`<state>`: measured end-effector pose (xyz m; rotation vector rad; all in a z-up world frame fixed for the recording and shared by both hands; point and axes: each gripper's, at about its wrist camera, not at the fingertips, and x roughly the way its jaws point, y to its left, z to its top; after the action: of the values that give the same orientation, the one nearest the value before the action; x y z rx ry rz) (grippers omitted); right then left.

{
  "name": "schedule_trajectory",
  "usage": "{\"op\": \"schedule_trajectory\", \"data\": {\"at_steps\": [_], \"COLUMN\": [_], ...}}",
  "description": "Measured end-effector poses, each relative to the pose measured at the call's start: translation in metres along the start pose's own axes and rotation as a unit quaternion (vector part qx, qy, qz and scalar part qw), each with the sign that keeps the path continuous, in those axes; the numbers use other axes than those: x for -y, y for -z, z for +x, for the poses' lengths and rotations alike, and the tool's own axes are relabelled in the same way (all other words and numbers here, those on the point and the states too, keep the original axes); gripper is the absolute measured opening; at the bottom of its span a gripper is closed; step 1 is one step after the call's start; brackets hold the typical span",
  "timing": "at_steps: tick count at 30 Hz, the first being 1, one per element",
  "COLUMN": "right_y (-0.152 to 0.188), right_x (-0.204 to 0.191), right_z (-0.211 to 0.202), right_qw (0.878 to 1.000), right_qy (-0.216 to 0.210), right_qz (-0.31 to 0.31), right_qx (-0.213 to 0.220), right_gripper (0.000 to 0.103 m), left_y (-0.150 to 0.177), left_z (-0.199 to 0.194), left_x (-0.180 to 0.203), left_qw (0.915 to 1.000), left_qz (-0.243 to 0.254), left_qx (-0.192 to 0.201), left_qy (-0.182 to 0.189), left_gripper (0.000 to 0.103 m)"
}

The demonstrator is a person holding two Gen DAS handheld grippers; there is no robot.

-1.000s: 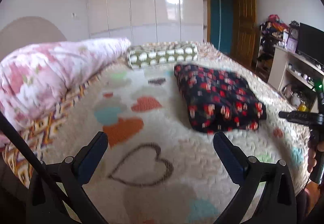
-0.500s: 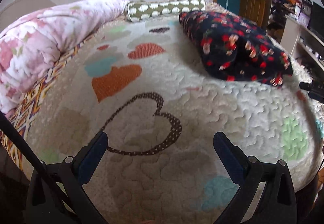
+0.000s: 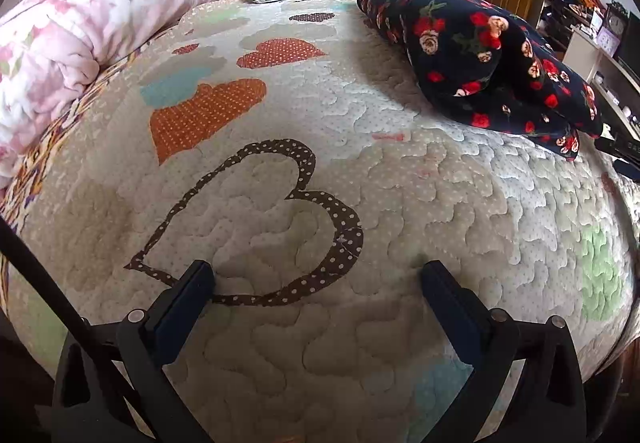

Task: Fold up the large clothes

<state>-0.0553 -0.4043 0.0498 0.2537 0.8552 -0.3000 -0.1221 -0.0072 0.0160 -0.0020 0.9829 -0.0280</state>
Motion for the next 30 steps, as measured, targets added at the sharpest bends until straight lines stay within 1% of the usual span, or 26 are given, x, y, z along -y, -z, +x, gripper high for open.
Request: {"op": "schedule_trajectory", "data": {"at_steps": [3, 6, 7, 11, 14, 23, 27, 30], "right_y": [-0.006, -0.007, -0.007, -0.008, -0.009, -0.012, -0.016, -0.016], "right_x": [0.000, -0.004, -0.007, -0.017, -0.018, -0.017, -0.011, -0.013], "right_z": [0.010, 0.017, 0.019, 0.026, 0.030, 0.033, 0.035, 0.036], "right_qw": [1.000, 1.000, 1.000, 0.998, 0.998, 0.998, 0.999, 0.998], "right_qy": [0.002, -0.003, 0.001, 0.019, 0.021, 0.036, 0.038, 0.041], "right_qz": [-0.003, -0.017, -0.027, -0.054, -0.057, -0.046, -0.031, -0.035], "right_qx": [0.000, -0.002, -0.005, -0.015, -0.020, -0.016, -0.015, -0.016], "right_gripper": [0.079, 0.090, 0.094, 0.100, 0.102, 0.102, 0.102, 0.103], "left_y": [0.000, 0.000, -0.001, -0.002, -0.002, -0.002, -0.003, -0.002], "left_z": [0.001, 0.003, 0.003, 0.005, 0.006, 0.008, 0.008, 0.008], "left_x": [0.000, -0.001, -0.001, -0.003, -0.004, -0.004, -0.003, -0.003], "left_qw": [1.0000, 1.0000, 1.0000, 0.9999, 0.9999, 0.9997, 0.9997, 0.9998], "left_qz": [-0.001, -0.003, -0.004, -0.010, -0.014, -0.017, -0.016, -0.016], "left_qx": [0.002, 0.001, 0.000, 0.000, 0.001, -0.006, -0.007, -0.007], "left_qy": [0.001, 0.004, 0.005, 0.007, 0.010, 0.014, 0.014, 0.013], "left_gripper": [0.103, 0.103, 0.103, 0.103, 0.103, 0.103, 0.103, 0.103]}}
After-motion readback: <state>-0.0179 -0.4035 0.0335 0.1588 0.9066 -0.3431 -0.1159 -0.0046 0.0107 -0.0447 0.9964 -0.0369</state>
